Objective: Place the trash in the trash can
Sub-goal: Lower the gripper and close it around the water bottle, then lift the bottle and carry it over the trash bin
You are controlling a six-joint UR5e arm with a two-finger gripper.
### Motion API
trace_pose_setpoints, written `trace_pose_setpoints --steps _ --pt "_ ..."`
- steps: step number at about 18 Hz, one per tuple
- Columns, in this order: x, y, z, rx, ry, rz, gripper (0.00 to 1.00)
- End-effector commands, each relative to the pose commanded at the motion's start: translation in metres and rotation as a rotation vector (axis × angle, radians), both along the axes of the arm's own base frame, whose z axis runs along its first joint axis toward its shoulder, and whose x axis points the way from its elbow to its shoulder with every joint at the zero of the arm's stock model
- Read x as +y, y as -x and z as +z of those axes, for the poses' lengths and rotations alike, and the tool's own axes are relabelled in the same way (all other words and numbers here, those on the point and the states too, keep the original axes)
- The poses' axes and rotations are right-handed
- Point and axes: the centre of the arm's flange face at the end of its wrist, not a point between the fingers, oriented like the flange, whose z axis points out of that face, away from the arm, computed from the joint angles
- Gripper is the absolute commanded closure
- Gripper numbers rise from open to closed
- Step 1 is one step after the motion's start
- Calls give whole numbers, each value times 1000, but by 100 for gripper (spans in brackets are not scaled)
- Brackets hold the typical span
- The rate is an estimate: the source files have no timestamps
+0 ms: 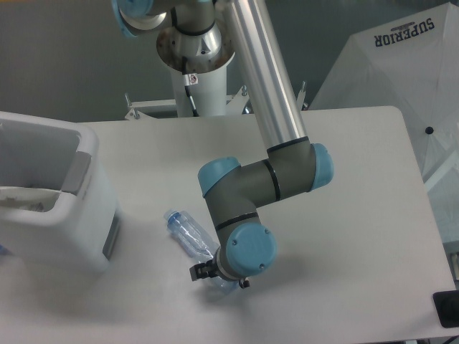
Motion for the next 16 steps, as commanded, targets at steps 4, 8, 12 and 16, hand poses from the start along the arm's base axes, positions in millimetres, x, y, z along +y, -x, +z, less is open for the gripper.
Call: trace_pose_setpoints --steps 4,8,12,16 --pt "1 -2 1 0 -2 -1 32" --pt "5 -2 12 18 -21 -4 45" --pt "8 1 20 32 -38 -6 45" --pt "15 6 71 123 -145 -8 45"
